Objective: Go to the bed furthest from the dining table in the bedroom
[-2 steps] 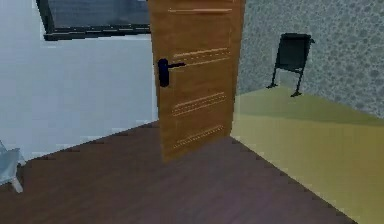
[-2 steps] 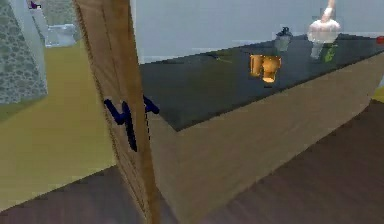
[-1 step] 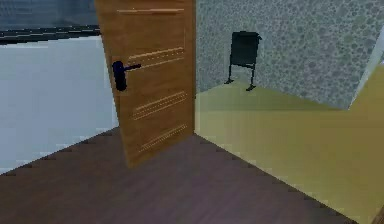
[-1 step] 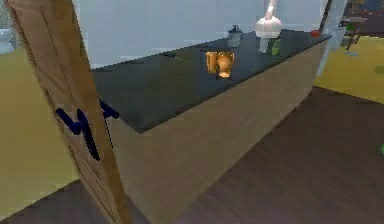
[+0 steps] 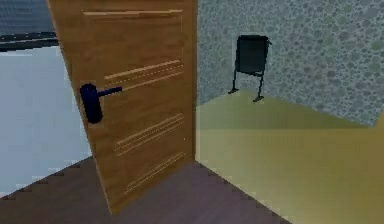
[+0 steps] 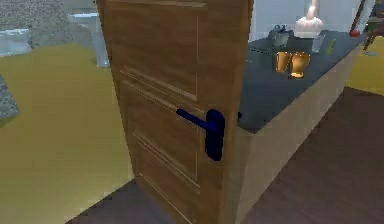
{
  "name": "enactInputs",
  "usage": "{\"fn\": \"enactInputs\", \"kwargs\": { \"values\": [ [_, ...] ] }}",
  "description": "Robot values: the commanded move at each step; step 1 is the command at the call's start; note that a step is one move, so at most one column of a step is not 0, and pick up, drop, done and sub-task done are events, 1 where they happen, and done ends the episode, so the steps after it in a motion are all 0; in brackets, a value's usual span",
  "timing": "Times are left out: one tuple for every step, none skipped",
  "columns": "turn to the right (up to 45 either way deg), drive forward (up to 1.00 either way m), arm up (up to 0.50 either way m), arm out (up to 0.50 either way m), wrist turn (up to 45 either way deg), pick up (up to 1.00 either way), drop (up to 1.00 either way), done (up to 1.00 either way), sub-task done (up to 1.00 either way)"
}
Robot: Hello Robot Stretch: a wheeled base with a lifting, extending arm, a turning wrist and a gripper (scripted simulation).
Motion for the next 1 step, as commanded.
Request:
{"fn": "enactInputs", "kwargs": {
  "values": [
    [45.0, 0.0, 0.0, 0.0, 0.0, 0.0, 0.0, 0.0, 0.0]
  ]
}}
